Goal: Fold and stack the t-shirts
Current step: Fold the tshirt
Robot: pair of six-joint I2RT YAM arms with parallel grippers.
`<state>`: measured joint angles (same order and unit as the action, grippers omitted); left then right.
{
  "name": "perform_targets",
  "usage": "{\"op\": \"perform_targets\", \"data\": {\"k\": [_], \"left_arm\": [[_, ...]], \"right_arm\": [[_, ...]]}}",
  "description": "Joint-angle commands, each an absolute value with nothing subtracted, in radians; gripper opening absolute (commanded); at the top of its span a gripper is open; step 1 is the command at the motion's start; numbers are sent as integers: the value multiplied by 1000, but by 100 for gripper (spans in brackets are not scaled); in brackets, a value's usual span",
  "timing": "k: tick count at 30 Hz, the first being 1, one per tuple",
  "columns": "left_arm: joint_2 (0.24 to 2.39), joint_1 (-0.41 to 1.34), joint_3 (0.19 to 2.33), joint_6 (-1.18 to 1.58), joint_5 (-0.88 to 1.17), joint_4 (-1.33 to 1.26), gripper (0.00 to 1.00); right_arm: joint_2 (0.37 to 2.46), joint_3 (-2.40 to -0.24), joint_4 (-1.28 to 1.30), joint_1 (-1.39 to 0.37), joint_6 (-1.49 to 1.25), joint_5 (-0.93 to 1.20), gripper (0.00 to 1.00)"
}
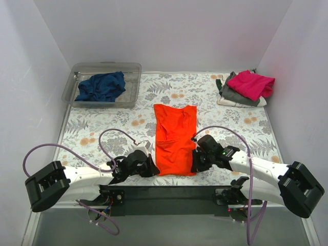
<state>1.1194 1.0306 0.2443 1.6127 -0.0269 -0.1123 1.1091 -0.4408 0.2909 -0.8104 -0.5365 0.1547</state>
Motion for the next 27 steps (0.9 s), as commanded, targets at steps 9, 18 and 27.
{"op": "perform_targets", "data": {"k": [9, 18, 27], "left_arm": [[907, 1065, 301, 1620, 84, 44, 0], [844, 1066, 383, 1589, 158, 78, 0], [790, 1066, 405, 1496, 294, 115, 0]], "right_arm": [[1003, -580, 578, -838, -486, 153, 1], [988, -755, 764, -838, -400, 162, 1], [1000, -811, 931, -838, -276, 290, 1]]}}
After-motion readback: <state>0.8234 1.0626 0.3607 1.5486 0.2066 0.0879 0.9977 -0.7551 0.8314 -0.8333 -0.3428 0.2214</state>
